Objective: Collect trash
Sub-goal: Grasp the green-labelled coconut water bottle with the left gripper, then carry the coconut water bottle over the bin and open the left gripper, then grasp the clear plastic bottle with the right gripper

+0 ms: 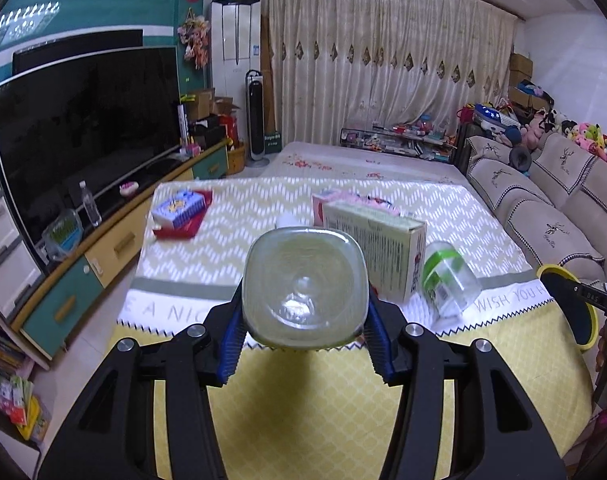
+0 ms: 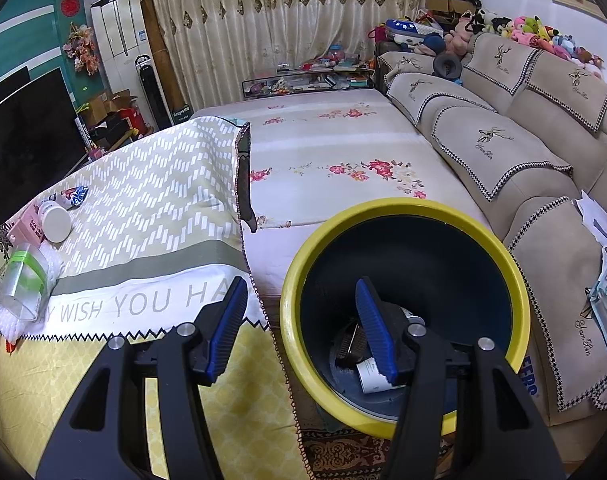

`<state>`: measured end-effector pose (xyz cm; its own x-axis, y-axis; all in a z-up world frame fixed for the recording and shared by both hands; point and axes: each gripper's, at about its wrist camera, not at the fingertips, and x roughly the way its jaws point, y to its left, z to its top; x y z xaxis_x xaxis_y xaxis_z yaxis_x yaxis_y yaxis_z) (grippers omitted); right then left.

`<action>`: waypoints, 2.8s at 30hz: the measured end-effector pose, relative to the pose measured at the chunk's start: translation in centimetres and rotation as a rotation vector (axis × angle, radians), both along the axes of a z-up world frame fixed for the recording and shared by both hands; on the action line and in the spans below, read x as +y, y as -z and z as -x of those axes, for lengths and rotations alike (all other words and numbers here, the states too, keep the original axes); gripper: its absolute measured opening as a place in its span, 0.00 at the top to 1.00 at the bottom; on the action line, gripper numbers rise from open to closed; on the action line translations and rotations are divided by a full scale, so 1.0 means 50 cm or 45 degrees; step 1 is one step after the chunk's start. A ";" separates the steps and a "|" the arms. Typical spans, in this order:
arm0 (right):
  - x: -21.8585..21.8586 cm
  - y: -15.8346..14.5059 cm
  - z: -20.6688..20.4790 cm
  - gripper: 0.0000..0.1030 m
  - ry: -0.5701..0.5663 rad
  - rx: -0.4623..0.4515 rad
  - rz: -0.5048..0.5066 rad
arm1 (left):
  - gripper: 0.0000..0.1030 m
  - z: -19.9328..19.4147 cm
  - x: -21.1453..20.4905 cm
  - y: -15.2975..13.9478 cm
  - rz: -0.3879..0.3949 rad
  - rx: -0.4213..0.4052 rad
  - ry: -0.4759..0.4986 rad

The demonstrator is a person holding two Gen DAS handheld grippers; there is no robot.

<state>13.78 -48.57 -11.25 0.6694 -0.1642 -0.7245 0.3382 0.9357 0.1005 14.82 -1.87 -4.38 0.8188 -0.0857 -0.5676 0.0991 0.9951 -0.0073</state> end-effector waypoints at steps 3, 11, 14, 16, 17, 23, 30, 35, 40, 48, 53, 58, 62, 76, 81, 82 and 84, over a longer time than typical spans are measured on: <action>0.001 0.002 0.000 0.47 0.000 0.003 -0.001 | 0.50 -0.012 -0.004 -0.005 -0.011 -0.009 0.006; -0.003 0.005 0.002 0.47 -0.001 0.004 -0.004 | 0.50 -0.033 -0.010 -0.014 -0.009 -0.013 0.020; -0.002 0.005 0.001 0.47 -0.001 0.005 -0.004 | 0.50 -0.032 -0.021 -0.019 -0.014 -0.013 0.040; -0.002 0.005 0.002 0.47 -0.001 0.005 -0.005 | 0.50 -0.028 -0.027 -0.023 -0.013 -0.015 0.053; -0.002 0.005 0.002 0.47 -0.001 0.004 -0.006 | 0.50 -0.026 -0.029 -0.025 -0.013 -0.017 0.060; -0.011 -0.003 0.007 0.47 0.000 -0.011 -0.010 | 0.50 -0.012 -0.066 -0.049 -0.005 -0.016 0.148; -0.042 -0.020 0.035 0.47 0.022 -0.045 -0.004 | 0.50 0.017 -0.149 -0.084 0.006 -0.027 0.315; -0.075 -0.032 0.066 0.47 0.054 -0.068 0.013 | 0.50 0.027 -0.243 -0.109 0.001 -0.039 0.461; -0.128 -0.044 0.109 0.47 0.116 -0.093 0.021 | 0.50 0.025 -0.361 -0.125 0.020 -0.037 0.632; -0.215 -0.053 0.178 0.47 0.230 -0.113 0.032 | 0.50 0.017 -0.585 -0.136 0.040 -0.027 0.890; -0.252 -0.043 0.206 0.47 0.277 -0.111 0.014 | 0.50 -0.009 -0.728 -0.111 0.046 0.032 1.022; -0.276 -0.027 0.222 0.47 0.305 -0.091 -0.002 | 0.50 -0.038 -0.871 -0.061 0.031 0.094 1.103; -0.290 -0.026 0.234 0.44 0.327 -0.100 -0.018 | 0.47 -0.069 -0.932 -0.005 0.010 0.128 1.091; -0.234 -0.018 0.194 0.43 0.200 -0.098 -0.055 | 0.05 -0.018 -0.725 -0.022 -0.009 0.051 0.874; -0.161 -0.017 0.154 0.43 0.077 -0.085 -0.060 | 0.05 0.011 -0.557 -0.022 -0.030 0.017 0.686; -0.145 -0.017 0.147 0.43 0.053 -0.085 -0.061 | 0.05 0.015 -0.523 -0.022 -0.034 0.007 0.643; -0.106 -0.021 0.127 0.43 -0.002 -0.088 -0.070 | 0.05 0.021 -0.444 -0.020 -0.046 -0.010 0.534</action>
